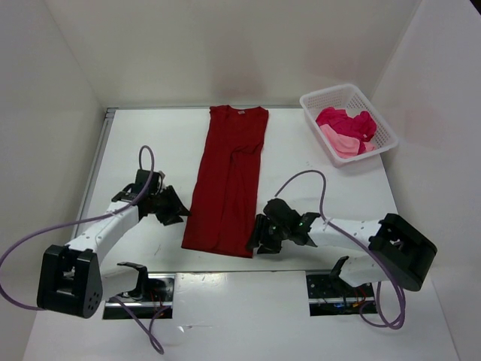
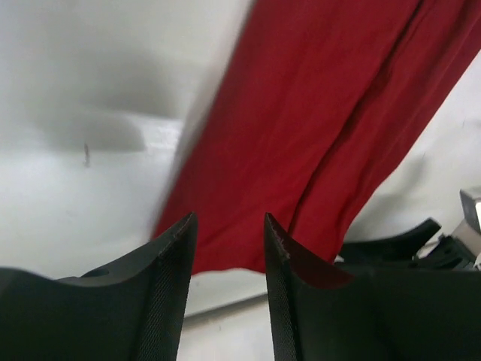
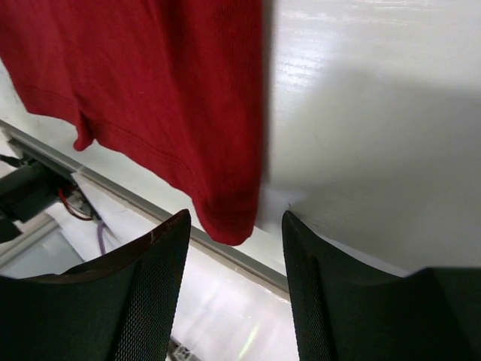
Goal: Fold and stack the t-shirts
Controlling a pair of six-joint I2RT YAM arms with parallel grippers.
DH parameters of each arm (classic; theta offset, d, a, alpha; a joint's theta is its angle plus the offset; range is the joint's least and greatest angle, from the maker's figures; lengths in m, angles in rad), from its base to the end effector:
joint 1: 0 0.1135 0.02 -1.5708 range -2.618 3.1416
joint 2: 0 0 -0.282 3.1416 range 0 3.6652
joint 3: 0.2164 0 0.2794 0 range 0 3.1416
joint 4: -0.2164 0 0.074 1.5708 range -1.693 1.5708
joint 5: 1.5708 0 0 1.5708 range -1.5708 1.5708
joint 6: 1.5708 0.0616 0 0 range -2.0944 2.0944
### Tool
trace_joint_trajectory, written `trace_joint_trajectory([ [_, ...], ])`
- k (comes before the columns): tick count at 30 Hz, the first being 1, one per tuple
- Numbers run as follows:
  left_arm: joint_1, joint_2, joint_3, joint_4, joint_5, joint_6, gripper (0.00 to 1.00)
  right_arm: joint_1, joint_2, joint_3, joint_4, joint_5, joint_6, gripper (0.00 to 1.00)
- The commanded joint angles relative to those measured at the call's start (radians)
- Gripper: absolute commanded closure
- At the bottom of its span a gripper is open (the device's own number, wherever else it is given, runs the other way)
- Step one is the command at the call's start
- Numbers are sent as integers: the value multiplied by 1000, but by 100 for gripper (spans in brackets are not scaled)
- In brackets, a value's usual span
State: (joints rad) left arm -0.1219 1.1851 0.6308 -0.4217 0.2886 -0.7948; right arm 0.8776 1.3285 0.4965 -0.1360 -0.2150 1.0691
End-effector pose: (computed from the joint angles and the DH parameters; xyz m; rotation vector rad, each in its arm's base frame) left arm 0.2481 -0.0481 0.1720 -0.7623 2.5365 -0.7036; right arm 0.1538 0.2057 0.1154 0.1765 2.8336 0.9015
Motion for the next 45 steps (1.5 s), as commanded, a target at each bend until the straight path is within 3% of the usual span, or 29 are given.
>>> trace_joint_trajectory([
  [1,-39,-38,-6,-100,5,-63,52,11,-26,-45,61,-10,60,42],
  [9,-159,19,-26,-233,-64,-158,45,34,-118,-142,110,0,164,47],
  [13,-145,70,-17,-238,-120,-176,32,34,-108,-153,121,0,173,49],
  [16,-136,82,-55,-210,-62,-187,29,34,-107,-142,121,23,173,51],
  [19,-127,82,-132,-183,-31,-213,36,34,-78,-116,147,23,173,52],
  [21,-114,68,-192,-134,-2,-244,46,34,-31,-107,157,3,163,54],
  [26,-105,44,-180,-124,-16,-233,66,34,5,-85,157,15,140,65],
  [30,-105,34,-154,-135,-26,-224,72,34,-6,-76,148,38,140,72],
  [31,-105,34,-154,-144,-26,-213,70,34,-6,-76,139,39,140,72],
  [34,-105,12,-145,-164,-26,-213,53,34,-38,-76,111,51,130,78],
  [35,-105,11,-144,-179,-26,-204,41,34,-38,-76,98,51,130,78],
  [38,-105,1,-135,-190,-35,-204,25,34,-66,-76,60,51,108,67],
  [39,-105,-11,-135,-190,-35,-204,23,34,-66,-67,59,51,107,59],
  [42,-105,-22,-135,-190,-54,-215,23,34,-68,-67,62,51,86,57],
  [45,-105,-31,-135,-181,-75,-236,30,34,12,-46,88,40,63,57],
])
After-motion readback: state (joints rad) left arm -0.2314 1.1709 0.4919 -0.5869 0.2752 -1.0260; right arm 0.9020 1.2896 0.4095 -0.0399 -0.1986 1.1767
